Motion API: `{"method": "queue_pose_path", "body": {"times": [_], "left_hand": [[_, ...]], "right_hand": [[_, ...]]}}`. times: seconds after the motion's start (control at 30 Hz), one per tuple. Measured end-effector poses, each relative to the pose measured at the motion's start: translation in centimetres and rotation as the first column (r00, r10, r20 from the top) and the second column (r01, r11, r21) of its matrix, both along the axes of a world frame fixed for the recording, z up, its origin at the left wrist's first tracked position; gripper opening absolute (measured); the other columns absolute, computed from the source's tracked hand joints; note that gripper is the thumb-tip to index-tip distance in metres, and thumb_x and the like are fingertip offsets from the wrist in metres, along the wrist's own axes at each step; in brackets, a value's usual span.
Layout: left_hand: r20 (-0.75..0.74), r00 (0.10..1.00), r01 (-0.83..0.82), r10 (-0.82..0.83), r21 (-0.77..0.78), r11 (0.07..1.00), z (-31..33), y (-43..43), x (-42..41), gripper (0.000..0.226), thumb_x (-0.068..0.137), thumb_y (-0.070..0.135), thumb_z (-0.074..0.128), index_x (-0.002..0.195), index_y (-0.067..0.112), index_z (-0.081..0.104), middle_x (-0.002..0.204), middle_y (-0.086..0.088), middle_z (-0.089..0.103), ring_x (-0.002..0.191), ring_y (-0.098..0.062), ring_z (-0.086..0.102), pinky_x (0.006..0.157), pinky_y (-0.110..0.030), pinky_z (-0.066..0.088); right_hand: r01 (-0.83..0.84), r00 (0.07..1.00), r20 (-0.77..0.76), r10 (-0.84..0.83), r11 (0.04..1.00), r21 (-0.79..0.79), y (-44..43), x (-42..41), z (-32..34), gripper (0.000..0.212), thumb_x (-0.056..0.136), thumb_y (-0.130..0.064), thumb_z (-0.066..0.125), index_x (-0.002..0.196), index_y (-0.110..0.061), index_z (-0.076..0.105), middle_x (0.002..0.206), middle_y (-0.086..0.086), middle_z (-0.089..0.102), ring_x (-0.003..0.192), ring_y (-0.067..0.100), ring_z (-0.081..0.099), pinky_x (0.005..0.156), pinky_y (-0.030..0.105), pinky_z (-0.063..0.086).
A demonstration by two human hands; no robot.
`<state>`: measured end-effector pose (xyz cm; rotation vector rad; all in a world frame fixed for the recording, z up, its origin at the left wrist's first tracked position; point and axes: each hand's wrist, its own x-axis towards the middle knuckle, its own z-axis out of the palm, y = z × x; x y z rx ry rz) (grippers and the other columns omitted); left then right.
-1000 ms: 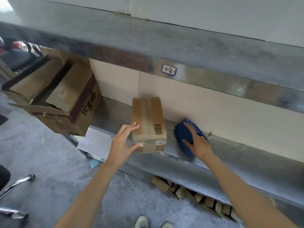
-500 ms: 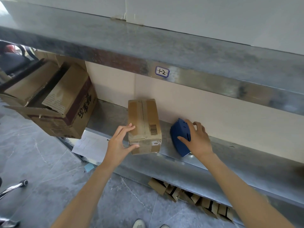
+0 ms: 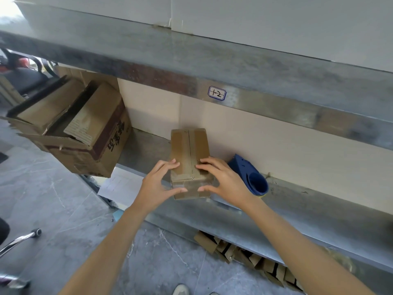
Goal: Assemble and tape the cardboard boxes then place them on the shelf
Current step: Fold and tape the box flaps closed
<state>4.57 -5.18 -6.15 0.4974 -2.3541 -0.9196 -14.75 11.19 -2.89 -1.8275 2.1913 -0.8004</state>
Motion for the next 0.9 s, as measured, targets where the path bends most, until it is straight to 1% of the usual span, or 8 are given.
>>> {"method": "queue_pose_path", "body": {"times": [0.07, 0.13, 0.27, 0.37, 0.43, 0.5, 0.6, 0.9], "left_hand": [[-0.007, 1.0, -0.002, 0.002, 0.006, 1.0, 0.0, -0.2, 0.0, 0.066, 0.071, 0.05, 0.083, 0.129, 0.026, 0.061, 0.127, 0.024, 0.052, 0.127, 0.005, 0.048, 0.101, -0.007, 0.037], [-0.01, 1.0, -0.011, 0.011, 0.004, 1.0, -0.1, -0.4, -0.1, 0.06, 0.074, 0.051, 0.079, 0.127, 0.031, 0.061, 0.125, 0.027, 0.052, 0.125, 0.006, 0.049, 0.1, -0.008, 0.039], [-0.004, 1.0, -0.003, 0.003, -0.018, 1.0, -0.3, -0.7, -0.1, 0.059, 0.075, 0.054, 0.075, 0.129, 0.032, 0.06, 0.124, 0.029, 0.051, 0.125, 0.007, 0.049, 0.1, -0.01, 0.041], [-0.012, 1.0, -0.011, 0.011, -0.036, 0.999, -0.4, -0.6, -0.1, 0.06, 0.076, 0.052, 0.077, 0.129, 0.03, 0.06, 0.125, 0.028, 0.051, 0.124, 0.007, 0.05, 0.1, -0.012, 0.043], [-0.031, 0.999, -0.035, 0.034, -0.051, 0.998, -0.4, 0.0, -0.4, 0.06, 0.075, 0.052, 0.079, 0.126, 0.025, 0.062, 0.123, 0.025, 0.053, 0.123, 0.005, 0.052, 0.097, -0.011, 0.044], [-0.06, 0.993, -0.103, 0.1, -0.052, 0.993, -0.3, 0.9, -0.8, 0.061, 0.073, 0.054, 0.08, 0.123, 0.021, 0.065, 0.121, 0.018, 0.055, 0.118, 0.005, 0.054, 0.091, -0.007, 0.045], [-0.095, 0.982, -0.168, 0.165, -0.018, 0.986, -0.2, 2.0, -1.3, 0.059, 0.074, 0.056, 0.077, 0.119, 0.02, 0.065, 0.118, 0.015, 0.056, 0.113, 0.006, 0.055, 0.081, -0.004, 0.045], [-0.079, 0.988, -0.131, 0.131, 0.0, 0.991, -0.3, 1.2, -1.0, 0.059, 0.075, 0.057, 0.077, 0.122, 0.025, 0.062, 0.12, 0.02, 0.054, 0.121, 0.005, 0.053, 0.089, -0.008, 0.046]], "right_hand": [[0.03, 1.0, -0.008, -0.03, 0.999, -0.045, -0.1, 0.2, -0.2, 0.064, 0.079, -0.057, 0.063, 0.135, -0.027, 0.058, 0.143, -0.009, 0.048, 0.136, 0.012, 0.037, 0.104, 0.036, 0.045], [0.056, 0.998, -0.036, -0.059, 0.995, -0.079, -0.3, 0.2, -0.5, 0.055, 0.08, -0.047, 0.07, 0.13, -0.026, 0.063, 0.138, -0.009, 0.053, 0.133, 0.015, 0.041, 0.099, 0.04, 0.05], [0.076, 0.996, -0.038, -0.08, 0.993, -0.095, -0.5, 0.1, -0.8, 0.047, 0.08, -0.036, 0.076, 0.124, -0.026, 0.066, 0.132, -0.011, 0.058, 0.128, 0.016, 0.044, 0.094, 0.039, 0.052], [0.075, 0.996, -0.045, -0.08, 0.992, -0.098, -0.4, 0.2, -0.7, 0.045, 0.081, -0.04, 0.075, 0.123, -0.026, 0.067, 0.13, -0.011, 0.058, 0.126, 0.015, 0.044, 0.089, 0.037, 0.054], [0.089, 0.994, -0.061, -0.096, 0.991, -0.105, -0.5, 0.4, -0.5, 0.047, 0.08, -0.049, 0.072, 0.12, -0.025, 0.068, 0.126, -0.011, 0.059, 0.124, 0.015, 0.045, 0.085, 0.035, 0.055], [0.123, 0.988, -0.076, -0.133, 0.984, -0.127, -0.9, 0.9, -0.4, 0.05, 0.078, -0.055, 0.071, 0.115, -0.021, 0.07, 0.12, -0.009, 0.062, 0.118, 0.015, 0.048, 0.079, 0.034, 0.056], [0.163, 0.979, -0.097, -0.18, 0.973, -0.163, -1.2, 1.5, -0.5, 0.046, 0.078, -0.051, 0.074, 0.111, -0.019, 0.071, 0.115, -0.007, 0.064, 0.113, 0.016, 0.051, 0.071, 0.034, 0.057], [0.18, 0.977, -0.088, -0.196, 0.971, -0.159, -1.0, 1.6, -0.9, 0.046, 0.081, -0.053, 0.071, 0.114, -0.022, 0.069, 0.118, -0.01, 0.062, 0.115, 0.014, 0.049, 0.073, 0.034, 0.057]]}}
